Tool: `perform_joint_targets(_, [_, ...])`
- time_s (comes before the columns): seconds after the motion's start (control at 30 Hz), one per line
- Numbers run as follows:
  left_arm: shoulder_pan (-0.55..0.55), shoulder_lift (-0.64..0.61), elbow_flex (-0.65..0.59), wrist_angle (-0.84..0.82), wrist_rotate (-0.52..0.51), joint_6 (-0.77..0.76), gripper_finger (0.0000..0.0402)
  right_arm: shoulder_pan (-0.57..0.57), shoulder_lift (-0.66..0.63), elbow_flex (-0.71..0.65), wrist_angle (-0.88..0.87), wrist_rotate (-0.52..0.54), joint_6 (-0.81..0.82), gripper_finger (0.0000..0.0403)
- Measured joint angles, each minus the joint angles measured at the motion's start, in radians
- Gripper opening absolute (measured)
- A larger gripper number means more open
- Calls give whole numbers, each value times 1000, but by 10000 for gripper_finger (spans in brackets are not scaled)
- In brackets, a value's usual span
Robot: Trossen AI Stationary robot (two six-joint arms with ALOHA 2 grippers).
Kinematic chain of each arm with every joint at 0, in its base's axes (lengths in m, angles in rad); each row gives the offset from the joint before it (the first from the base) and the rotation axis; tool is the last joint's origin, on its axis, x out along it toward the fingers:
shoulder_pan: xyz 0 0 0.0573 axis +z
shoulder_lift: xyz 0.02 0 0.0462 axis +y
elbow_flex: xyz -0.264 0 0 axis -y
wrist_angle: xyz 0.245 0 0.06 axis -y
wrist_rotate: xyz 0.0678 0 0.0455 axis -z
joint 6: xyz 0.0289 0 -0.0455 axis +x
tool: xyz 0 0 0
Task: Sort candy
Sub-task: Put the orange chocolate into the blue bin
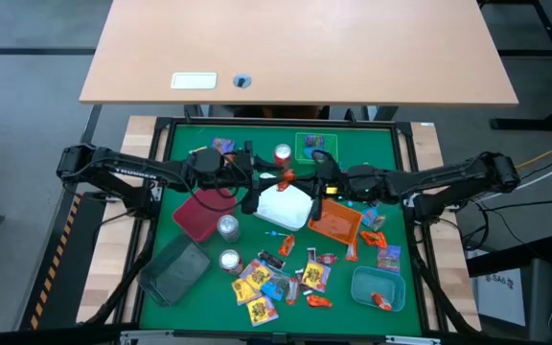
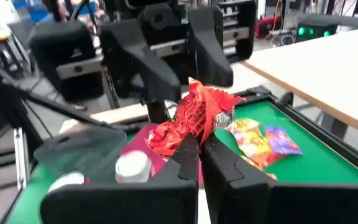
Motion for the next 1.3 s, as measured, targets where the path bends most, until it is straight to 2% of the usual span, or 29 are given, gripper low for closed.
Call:
perform_joint_targets(0.2, [26,-23,0,-23,-5,-3,144,42,-151,1,-360,-45,115,1])
perform_joint_targets(0.33, [43,-33,0,-65,-5,-4,145,118,-223,1,-621,-172,285,1])
perform_joint_targets(0.47, [55,-33,0,-95,-5,-4,144,246,-238,1,-774,-290,430,1])
perform_joint_targets(0.53, [64,-33,0,-119,-5,-4,144,328,-232,1,-807,-325,482,1])
perform_joint_targets(0.7, [88,-33,0,-141,-5,-7,145,507,-196,1,-886,-332,593,1])
perform_joint_targets(0.87, [107,-33,0,-153,-5,-7,145,631,-154,1,-918,-354,729,1])
perform_joint_targets(1.07, [140,-33,0,-220,-5,-30,145,718,-113,0,-932,-368,798,14])
perform_joint_targets(1.3, [231,-36,0,-348,-5,-126,143,747,-75,0,-934,-369,853,59])
